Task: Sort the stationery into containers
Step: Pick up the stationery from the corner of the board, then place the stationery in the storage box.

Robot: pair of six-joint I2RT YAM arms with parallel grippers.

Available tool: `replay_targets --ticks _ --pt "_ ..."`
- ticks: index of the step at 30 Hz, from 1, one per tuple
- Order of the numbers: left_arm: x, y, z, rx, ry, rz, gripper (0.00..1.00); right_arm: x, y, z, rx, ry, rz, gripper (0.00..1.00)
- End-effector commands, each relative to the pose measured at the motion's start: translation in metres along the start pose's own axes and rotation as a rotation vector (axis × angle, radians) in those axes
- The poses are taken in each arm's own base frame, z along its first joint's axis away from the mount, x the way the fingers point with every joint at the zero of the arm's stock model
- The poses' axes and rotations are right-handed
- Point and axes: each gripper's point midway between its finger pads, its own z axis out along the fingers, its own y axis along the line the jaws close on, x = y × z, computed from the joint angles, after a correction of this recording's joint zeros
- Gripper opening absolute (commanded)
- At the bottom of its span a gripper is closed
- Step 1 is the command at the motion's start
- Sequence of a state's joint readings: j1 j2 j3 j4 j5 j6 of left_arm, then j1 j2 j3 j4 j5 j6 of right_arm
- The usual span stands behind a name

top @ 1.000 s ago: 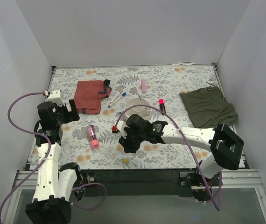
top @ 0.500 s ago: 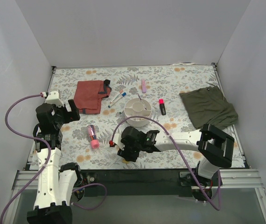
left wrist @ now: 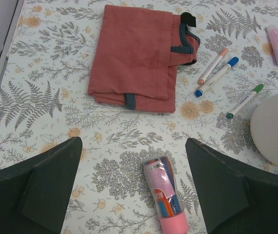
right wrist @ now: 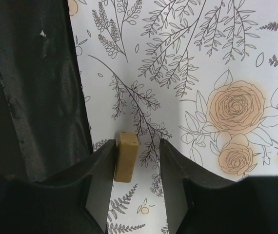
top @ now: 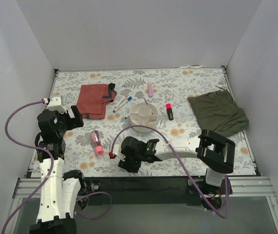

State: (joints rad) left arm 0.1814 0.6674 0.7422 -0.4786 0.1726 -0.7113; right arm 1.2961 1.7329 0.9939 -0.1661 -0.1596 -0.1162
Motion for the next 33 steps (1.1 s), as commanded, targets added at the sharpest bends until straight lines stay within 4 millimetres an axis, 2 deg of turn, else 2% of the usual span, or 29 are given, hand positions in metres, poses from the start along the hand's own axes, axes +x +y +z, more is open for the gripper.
replay_targets --ticks 1,3,6,7,9,10,13,17,18,20,21,23,24,25,26,27,28,30,33 --pt "-0.004 -0.001 -0.003 -0.001 -0.015 0.005 0.88 -0.016 -0.002 0.003 0.009 -0.038 -0.013 0.49" --pt "-0.006 -0.001 -0.004 -0.001 -0.020 0.012 0.88 -0.012 -0.001 0.004 0.008 -0.029 -0.017 0.46" --pt "-0.006 -0.001 -0.003 -0.001 -0.020 0.016 0.88 -0.008 0.002 0.001 0.003 -0.026 -0.025 0.28" --pt "-0.005 -0.002 -0.003 0.001 -0.016 0.016 0.88 -0.008 0.003 -0.001 0.001 -0.031 -0.033 0.18" --pt "-0.004 -0.002 -0.002 0.003 -0.013 0.016 0.89 -0.007 0.004 -0.003 -0.001 -0.029 -0.042 0.09" --pt "-0.004 -0.002 -0.002 0.003 -0.011 0.014 0.89 -0.007 0.005 -0.007 0.000 -0.032 -0.053 0.02" --pt "-0.004 -0.004 0.000 0.013 -0.008 0.013 0.89 -0.011 0.004 -0.018 0.011 -0.034 -0.073 0.01" --pt "-0.005 -0.008 0.000 0.034 0.006 0.024 0.88 -0.041 -0.009 -0.050 0.061 -0.093 -0.162 0.01" --pt "-0.004 -0.010 0.002 0.041 0.015 0.025 0.88 -0.063 -0.026 -0.069 0.117 -0.152 -0.145 0.01" --pt "-0.004 -0.013 0.001 0.060 0.030 0.023 0.88 -0.084 -0.049 -0.091 0.177 -0.205 -0.114 0.01" --pt "-0.001 -0.017 0.002 0.081 0.043 0.022 0.88 -0.103 -0.072 -0.113 0.248 -0.258 -0.121 0.01" --pt "0.003 -0.020 0.002 0.098 0.061 0.016 0.88 -0.116 -0.094 -0.133 0.320 -0.290 -0.162 0.01" --pt "0.005 -0.020 0.003 0.102 0.069 0.009 0.87 -0.120 -0.118 -0.149 0.377 -0.312 -0.155 0.01" --pt "0.008 -0.023 0.004 0.119 0.084 0.006 0.87 -0.131 -0.132 -0.164 0.411 -0.347 -0.141 0.01" --pt "0.012 -0.024 0.004 0.124 0.101 0.002 0.87 -0.134 -0.146 -0.175 0.438 -0.368 -0.119 0.01" --pt "0.014 -0.024 0.005 0.130 0.110 0.004 0.87 -0.131 -0.172 -0.190 0.488 -0.387 -0.070 0.01" --pt "0.017 -0.024 0.007 0.132 0.125 0.005 0.87 -0.136 -0.185 -0.203 0.518 -0.413 -0.054 0.01" --pt "0.020 -0.023 0.009 0.133 0.139 0.015 0.87 -0.128 -0.211 -0.220 0.557 -0.433 -0.010 0.01" --pt "0.021 -0.020 0.014 0.123 0.156 0.034 0.87 -0.125 -0.227 -0.239 0.594 -0.502 0.024 0.01"
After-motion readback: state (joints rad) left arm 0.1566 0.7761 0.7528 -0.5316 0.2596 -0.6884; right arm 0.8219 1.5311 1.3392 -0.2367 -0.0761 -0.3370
